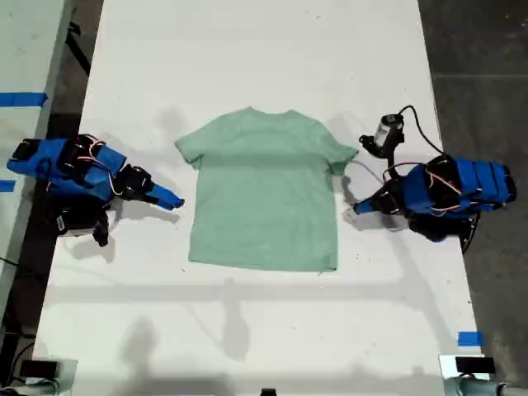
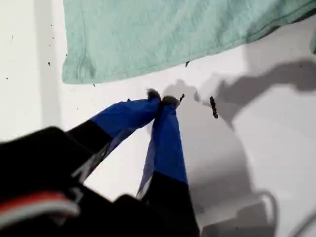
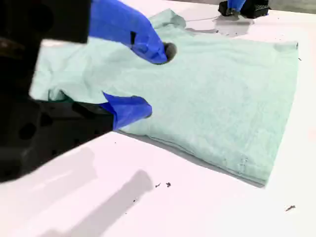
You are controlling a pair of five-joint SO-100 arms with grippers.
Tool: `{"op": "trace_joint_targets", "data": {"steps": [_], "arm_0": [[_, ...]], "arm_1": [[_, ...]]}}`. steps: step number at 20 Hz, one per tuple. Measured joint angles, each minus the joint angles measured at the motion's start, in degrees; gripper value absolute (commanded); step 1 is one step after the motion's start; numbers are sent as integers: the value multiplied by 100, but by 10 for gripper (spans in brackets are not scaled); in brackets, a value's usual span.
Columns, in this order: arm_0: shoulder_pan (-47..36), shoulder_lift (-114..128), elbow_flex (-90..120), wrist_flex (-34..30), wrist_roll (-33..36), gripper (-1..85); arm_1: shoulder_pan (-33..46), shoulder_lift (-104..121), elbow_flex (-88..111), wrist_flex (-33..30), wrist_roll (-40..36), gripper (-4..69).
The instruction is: Fold tshirt
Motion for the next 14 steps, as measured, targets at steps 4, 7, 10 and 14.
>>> {"op": "trace_joint_targets", "data": {"steps": [4, 7, 10, 14], "arm_0": [[-809, 0, -141, -26, -580, 1], [-1037, 9, -141, -167, -633, 1], [-1046, -132, -149, -519, -633, 1], [-1072, -1415, -923, -826, -633, 1]], "arm_1": [[0, 0, 0, -97, 2083, -7], [0, 0, 0, -62, 4693, -7], [0, 0, 0, -141, 4878, -7], [9, 0, -413, -158, 4632, -7]]}}
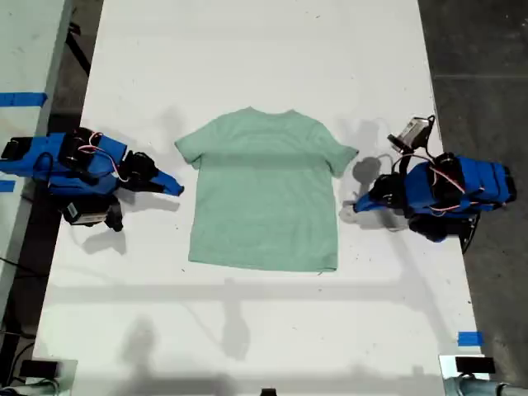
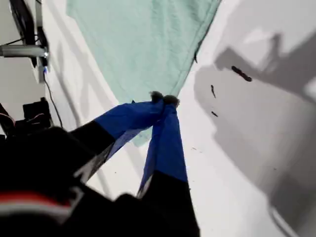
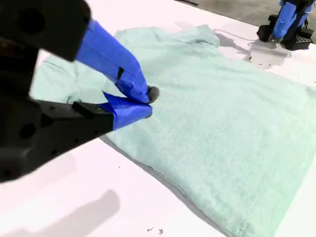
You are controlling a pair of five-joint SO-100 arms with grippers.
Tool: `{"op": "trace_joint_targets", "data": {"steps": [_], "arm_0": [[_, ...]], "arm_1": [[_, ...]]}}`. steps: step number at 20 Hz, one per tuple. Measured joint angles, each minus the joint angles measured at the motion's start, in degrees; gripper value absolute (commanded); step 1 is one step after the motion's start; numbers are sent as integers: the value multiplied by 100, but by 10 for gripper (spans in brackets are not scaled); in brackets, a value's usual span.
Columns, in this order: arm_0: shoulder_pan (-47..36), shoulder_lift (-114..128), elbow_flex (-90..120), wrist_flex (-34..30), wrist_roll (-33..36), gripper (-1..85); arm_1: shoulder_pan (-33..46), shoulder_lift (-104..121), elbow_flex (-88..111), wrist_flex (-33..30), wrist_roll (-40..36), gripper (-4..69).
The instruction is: Fold tshirt
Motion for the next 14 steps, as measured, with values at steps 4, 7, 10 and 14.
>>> {"op": "trace_joint_targets", "data": {"steps": [4, 7, 10, 14], "arm_0": [[-211, -1942, -1494, 185, 378, 1], [-536, -2962, -2681, 747, 905, 1], [-896, -3744, -3806, 1415, 1415, 16], [-1230, -4579, -5150, 2171, 2013, 1]], "arm_1": [[413, -527, -1143, 264, -571, -6], [694, -1758, -2224, 448, -1046, -6], [940, -3041, -3296, 650, -1538, -6], [1397, -5054, -4896, 1213, -2285, -5]]}}
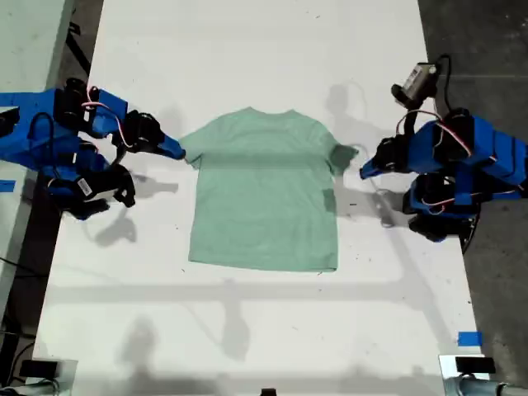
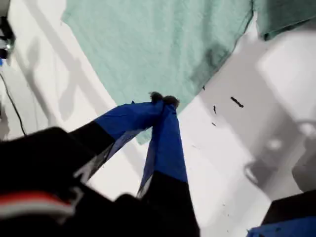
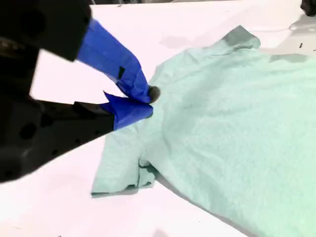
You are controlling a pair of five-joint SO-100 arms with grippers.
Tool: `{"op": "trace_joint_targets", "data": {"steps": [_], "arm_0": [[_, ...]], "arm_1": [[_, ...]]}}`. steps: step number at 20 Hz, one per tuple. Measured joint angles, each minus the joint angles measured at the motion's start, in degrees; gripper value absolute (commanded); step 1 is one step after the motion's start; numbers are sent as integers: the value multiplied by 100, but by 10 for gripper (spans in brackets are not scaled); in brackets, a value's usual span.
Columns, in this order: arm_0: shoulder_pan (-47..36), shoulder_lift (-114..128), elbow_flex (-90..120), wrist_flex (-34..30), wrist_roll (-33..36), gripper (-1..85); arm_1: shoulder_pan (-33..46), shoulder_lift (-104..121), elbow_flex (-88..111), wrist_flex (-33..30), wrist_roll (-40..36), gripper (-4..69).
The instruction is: Fold tshirt
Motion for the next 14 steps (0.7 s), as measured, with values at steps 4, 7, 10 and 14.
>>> {"op": "trace_joint_targets", "data": {"steps": [4, 7, 10, 14], "arm_0": [[-299, -800, -1063, 756, 642, 3], [-721, -1107, -1564, 1230, 1239, 19], [-1090, -1037, -1626, 1239, 1661, 48], [-1521, -993, -1345, 1028, 1951, 62]], "arm_1": [[554, -1802, -1608, 580, -958, -5], [1028, -2716, -2417, 984, -1758, 88], [1424, -2909, -2663, 1063, -2505, 281], [2127, -3050, -2496, 1037, -3305, 307]]}}
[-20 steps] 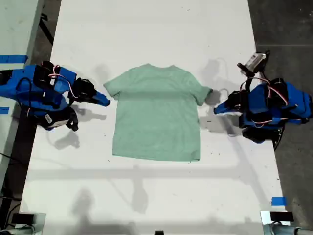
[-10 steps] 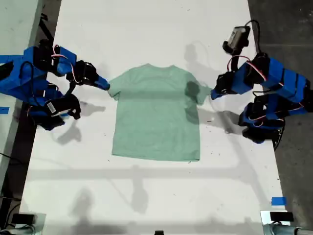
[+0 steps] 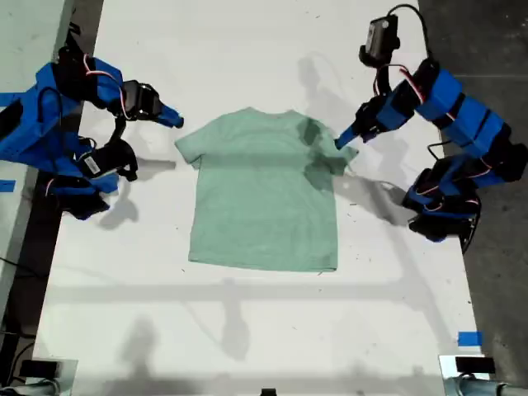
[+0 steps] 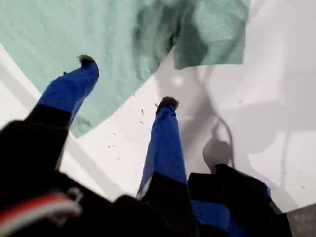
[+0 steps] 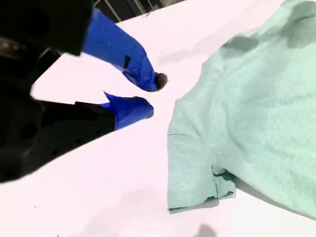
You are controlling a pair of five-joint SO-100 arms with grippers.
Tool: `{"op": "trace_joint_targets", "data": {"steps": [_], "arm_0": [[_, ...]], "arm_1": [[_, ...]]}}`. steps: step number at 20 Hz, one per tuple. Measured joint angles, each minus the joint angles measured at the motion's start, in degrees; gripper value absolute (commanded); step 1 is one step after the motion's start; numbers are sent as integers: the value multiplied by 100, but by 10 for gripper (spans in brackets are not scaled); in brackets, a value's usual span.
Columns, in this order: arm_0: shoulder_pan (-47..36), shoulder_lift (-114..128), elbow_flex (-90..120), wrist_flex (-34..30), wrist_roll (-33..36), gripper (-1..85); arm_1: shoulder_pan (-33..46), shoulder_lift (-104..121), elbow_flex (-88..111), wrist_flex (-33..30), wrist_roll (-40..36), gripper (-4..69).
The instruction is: Fold tshirt
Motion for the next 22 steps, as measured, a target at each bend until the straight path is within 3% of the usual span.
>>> {"op": "trace_joint_targets", "data": {"steps": [8, 14, 15, 16, 17, 20, 22], "arm_0": [[-18, 9, 554, -650, 9, 64], [9, 0, 694, -747, 9, 64], [9, 0, 721, -747, 0, 64], [35, 0, 729, -747, 0, 64], [62, 0, 729, -747, 0, 64], [114, 0, 729, -800, 0, 63], [132, 0, 729, -809, 0, 64]], "arm_1": [[1301, -773, 2417, -2760, -1116, 340], [1881, -2276, 2461, -3806, -1459, 330], [1925, -2514, 2452, -3832, -1494, 287], [1934, -2654, 2452, -3832, -1547, 103], [1942, -2725, 2373, -3832, -1600, 25], [1934, -2760, 2057, -3797, -1670, -12], [1934, -2760, 1767, -3366, -1670, -12]]}}
